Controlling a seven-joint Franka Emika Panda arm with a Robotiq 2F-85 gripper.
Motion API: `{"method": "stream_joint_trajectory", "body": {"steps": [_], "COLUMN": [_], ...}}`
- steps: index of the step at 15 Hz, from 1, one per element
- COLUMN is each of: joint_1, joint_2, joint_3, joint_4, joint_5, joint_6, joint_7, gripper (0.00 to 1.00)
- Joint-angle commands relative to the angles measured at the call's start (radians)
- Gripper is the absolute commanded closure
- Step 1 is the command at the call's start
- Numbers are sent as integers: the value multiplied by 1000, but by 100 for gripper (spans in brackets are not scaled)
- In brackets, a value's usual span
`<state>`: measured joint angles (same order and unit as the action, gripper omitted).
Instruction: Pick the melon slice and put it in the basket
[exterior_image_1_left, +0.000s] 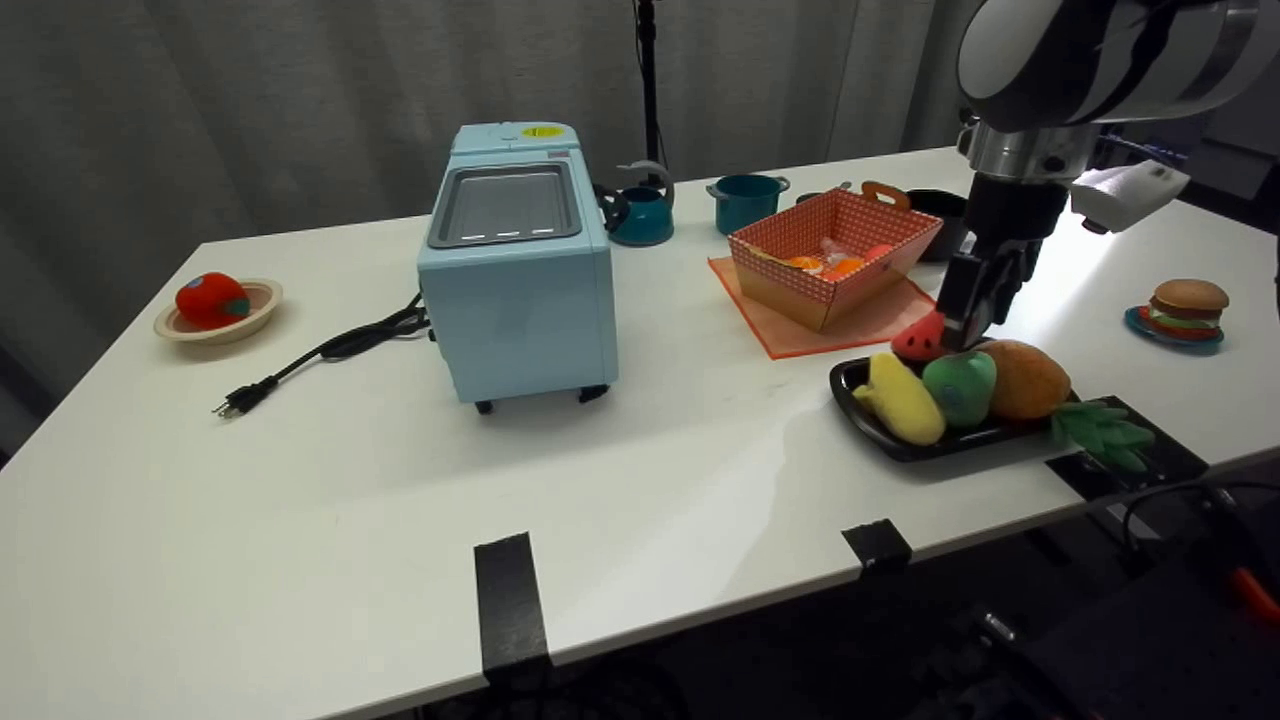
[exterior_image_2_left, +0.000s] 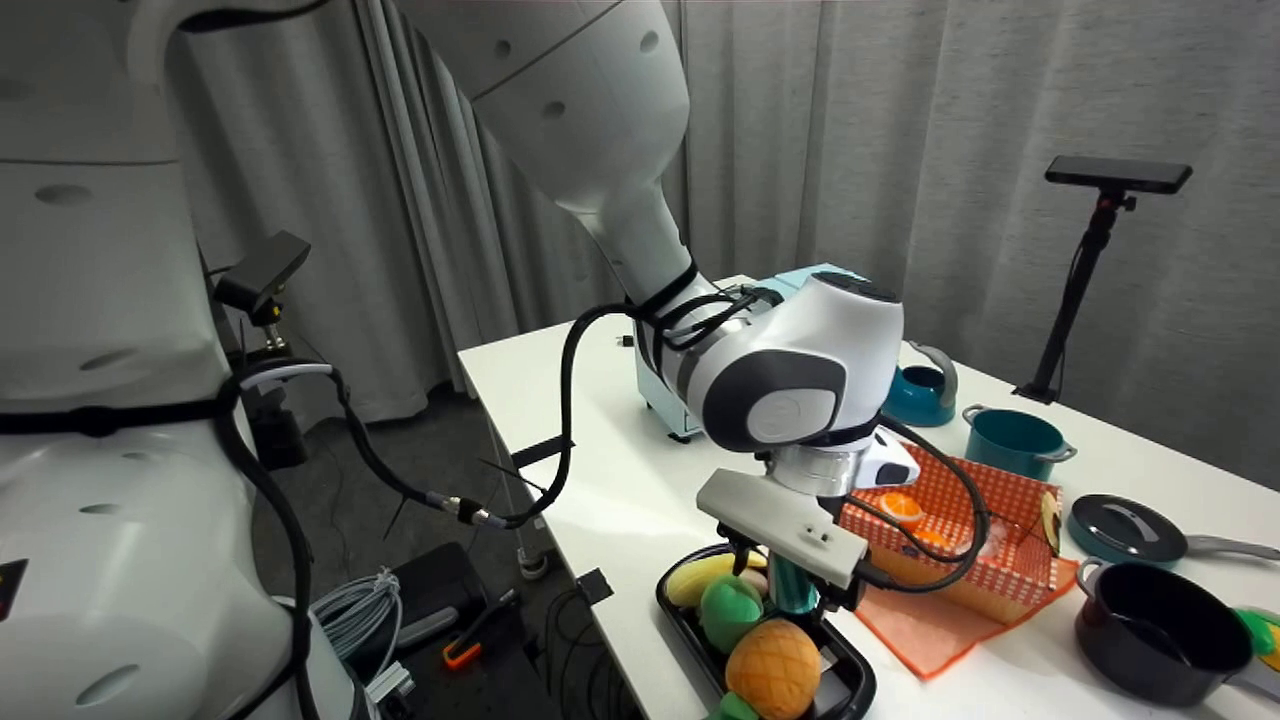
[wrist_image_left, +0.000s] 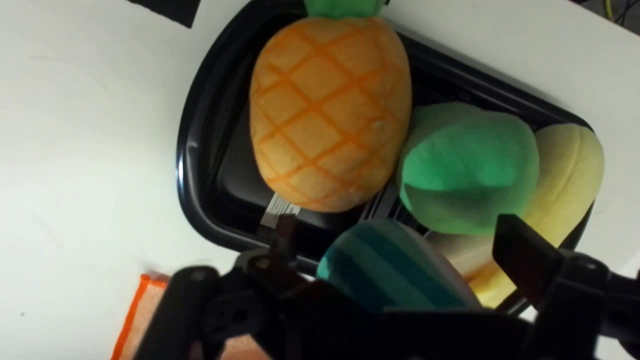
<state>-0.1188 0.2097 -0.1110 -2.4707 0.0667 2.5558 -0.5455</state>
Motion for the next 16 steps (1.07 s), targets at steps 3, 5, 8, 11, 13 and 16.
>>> {"method": "stream_joint_trajectory", "body": {"steps": [3,5,8,11,13,16], "joint_1": [-60,-72,-88,-96,-96,-91], "joint_2": [46,53,60,44,22,-8], "joint_3": [32,36,39,42,43,44], "joint_4": [78,89,99,103,119,168], "joint_5": [5,8,8,14,17,23], "joint_6": [13,10,7,-14,-43,-84], "joint_7": [-58,-67,-81,-75,-67,-56], "gripper": [28,44,66,88,98,98]}}
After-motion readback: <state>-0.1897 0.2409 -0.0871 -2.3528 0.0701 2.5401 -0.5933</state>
